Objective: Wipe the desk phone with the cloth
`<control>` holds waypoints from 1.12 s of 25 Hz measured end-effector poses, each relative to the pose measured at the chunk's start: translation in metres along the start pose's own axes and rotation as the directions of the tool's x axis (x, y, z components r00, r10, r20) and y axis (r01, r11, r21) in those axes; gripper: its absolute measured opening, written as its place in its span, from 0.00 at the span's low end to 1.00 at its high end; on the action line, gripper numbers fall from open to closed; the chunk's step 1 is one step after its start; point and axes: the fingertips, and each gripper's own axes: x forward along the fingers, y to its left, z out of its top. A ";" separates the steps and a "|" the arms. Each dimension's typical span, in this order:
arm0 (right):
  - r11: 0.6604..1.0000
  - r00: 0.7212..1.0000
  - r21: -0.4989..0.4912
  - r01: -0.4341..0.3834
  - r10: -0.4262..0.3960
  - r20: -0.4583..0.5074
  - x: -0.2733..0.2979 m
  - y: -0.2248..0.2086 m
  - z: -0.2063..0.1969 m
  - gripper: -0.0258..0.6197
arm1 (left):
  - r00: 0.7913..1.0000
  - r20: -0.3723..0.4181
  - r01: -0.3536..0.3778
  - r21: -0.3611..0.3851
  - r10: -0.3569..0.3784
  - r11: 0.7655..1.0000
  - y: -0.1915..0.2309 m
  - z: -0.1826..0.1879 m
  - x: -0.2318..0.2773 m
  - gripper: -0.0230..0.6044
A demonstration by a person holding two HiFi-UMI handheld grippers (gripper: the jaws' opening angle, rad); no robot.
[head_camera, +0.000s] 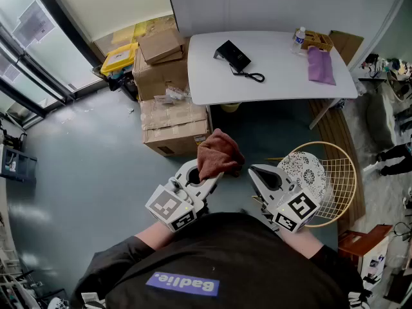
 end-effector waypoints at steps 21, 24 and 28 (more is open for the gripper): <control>0.995 0.996 0.030 -0.093 0.093 0.000 -0.024 -0.052 -0.005 0.08 | 0.997 0.004 -0.078 -0.006 0.078 0.997 -0.013 -0.015 0.056 0.12; 0.994 0.995 0.038 -0.099 0.099 0.000 -0.028 -0.061 -0.010 0.09 | 0.997 -0.005 -0.083 -0.008 0.083 0.996 -0.017 -0.024 0.064 0.12; 0.995 0.996 0.040 -0.093 0.093 0.000 -0.023 -0.076 -0.011 0.09 | 0.996 0.001 -0.094 0.002 0.094 0.996 -0.004 -0.025 0.071 0.12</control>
